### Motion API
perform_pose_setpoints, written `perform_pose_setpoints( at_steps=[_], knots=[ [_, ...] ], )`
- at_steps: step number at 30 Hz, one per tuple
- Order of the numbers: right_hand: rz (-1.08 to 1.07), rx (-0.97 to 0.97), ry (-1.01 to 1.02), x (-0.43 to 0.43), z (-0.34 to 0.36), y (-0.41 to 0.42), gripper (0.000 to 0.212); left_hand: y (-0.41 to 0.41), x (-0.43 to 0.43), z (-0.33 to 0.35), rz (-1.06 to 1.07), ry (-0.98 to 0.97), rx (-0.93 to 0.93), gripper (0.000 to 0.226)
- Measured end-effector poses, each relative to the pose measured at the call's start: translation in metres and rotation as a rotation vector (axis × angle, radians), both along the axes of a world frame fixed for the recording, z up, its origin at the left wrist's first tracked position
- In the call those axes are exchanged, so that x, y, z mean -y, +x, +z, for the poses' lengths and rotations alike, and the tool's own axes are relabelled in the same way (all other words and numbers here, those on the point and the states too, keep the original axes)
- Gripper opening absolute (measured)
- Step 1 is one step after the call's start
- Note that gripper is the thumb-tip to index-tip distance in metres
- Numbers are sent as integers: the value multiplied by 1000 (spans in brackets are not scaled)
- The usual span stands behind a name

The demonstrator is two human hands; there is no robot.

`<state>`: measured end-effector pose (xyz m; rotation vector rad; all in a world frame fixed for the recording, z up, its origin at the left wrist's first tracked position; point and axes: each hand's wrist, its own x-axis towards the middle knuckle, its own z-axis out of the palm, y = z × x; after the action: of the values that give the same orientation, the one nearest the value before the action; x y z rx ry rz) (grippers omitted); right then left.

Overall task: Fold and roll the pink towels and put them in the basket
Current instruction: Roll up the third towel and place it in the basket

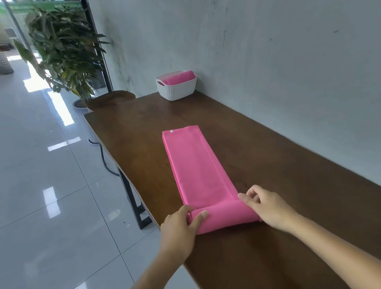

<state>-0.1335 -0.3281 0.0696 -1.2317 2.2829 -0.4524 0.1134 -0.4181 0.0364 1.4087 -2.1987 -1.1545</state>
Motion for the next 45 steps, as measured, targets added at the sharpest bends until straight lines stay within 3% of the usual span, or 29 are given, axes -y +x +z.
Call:
perform_pose_setpoints(
  at_steps=[4, 12, 16, 21, 24, 26, 29, 32, 39, 43, 45],
  knots=[
    [115, -9, -91, -7, -1, 10, 37, 0, 12, 10, 14, 79, 27, 47],
    [223, 98, -172, -31, -13, 14, 57, 7, 25, 23, -34, 147, 155, 47],
    [223, 142, -153, -27, -18, 14, 55, 8, 19, 21, 8, -177, 283, 36],
    [257, 236, -115, -10, -16, 7, 47, 14, 9, 4, -6, -469, 30, 16],
    [261, 290, -67, 4, -13, 0, 49, 21, 3, -3, -12, -493, -8, 29],
    [256, 337, -36, 13, -9, -4, 55, 27, 1, -6, -50, -438, 47, 53],
    [242, 354, 5, 28, -2, -4, 80, 32, 4, -9, -73, -438, 140, 78],
    [225, 346, 33, 39, -3, -6, 98, 33, 9, -6, -76, -426, 161, 82],
    [187, 235, 10, 43, -2, 6, 79, 37, 23, 0, -142, -341, 238, 95],
    [263, -22, -200, 33, 5, 21, 35, 37, 34, 4, -189, -266, 242, 97],
    [312, -80, -258, 28, 7, 28, 28, 38, 37, 10, -231, -227, 298, 87]
  ],
)
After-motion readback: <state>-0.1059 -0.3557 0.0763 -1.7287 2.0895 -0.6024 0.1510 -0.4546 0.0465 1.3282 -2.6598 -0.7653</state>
